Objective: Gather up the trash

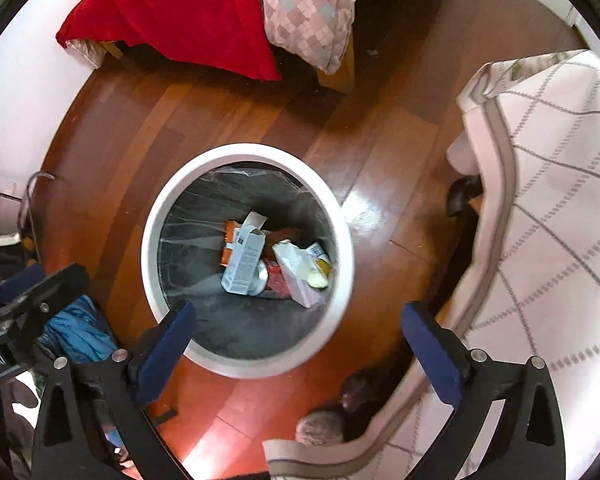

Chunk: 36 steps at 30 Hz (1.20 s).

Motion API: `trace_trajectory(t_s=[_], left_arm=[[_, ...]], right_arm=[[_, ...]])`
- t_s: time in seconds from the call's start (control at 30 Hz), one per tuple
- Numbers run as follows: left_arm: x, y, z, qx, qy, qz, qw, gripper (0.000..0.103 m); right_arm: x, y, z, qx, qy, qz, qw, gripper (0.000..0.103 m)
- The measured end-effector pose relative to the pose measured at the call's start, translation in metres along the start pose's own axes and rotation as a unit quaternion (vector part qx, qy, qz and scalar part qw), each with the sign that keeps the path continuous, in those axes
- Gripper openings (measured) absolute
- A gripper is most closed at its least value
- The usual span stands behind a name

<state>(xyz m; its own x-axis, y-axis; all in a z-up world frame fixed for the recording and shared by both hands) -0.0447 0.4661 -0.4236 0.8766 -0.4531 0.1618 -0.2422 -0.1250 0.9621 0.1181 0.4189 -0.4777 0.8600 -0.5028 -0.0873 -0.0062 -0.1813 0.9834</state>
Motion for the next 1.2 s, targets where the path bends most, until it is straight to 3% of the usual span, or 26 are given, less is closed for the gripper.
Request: trace_trajectory(t_s=[0.27, 0.47, 0.87, 1.2], left_arm=[[0.007, 0.068, 0.026, 0.038, -0.006, 0.004, 0.9992, 0.103], [0.022, 0.126, 0.046, 0.07, -0.022, 0.019, 0.9971, 0.103], [0.043, 0.258, 0.086, 0.113, -0.046, 0.073, 0.9899, 0.103], [0.049, 0.325, 0.106, 0.113, -0.043, 0.127, 0.9846, 0.103]], right_arm=[[0.008, 0.062, 0.033, 0.03, 0.006, 0.01, 0.999, 0.103], [0.011, 0.132, 0.062, 0.071, 0.013, 0.002, 0.997, 0.103], [0.004, 0.288, 0.119, 0.133, 0.022, -0.075, 0.988, 0.103], [-0.013, 0.379, 0.148, 0.133, 0.047, -0.141, 0.98, 0.103]])
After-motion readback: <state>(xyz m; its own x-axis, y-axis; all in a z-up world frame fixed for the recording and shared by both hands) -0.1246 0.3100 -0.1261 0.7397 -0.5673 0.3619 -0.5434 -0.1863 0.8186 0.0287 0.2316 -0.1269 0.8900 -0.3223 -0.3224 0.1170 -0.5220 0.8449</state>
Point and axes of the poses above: each gripper's, at about its wrist camera, not at the fingertips, and y roughly against the way its jaws point, x to its right, z to its underside, the point moved 7 cm from there along -y, roughly the way its jaws point, and after that the axes turned 6 degrees about z, right-handed, at the moved point
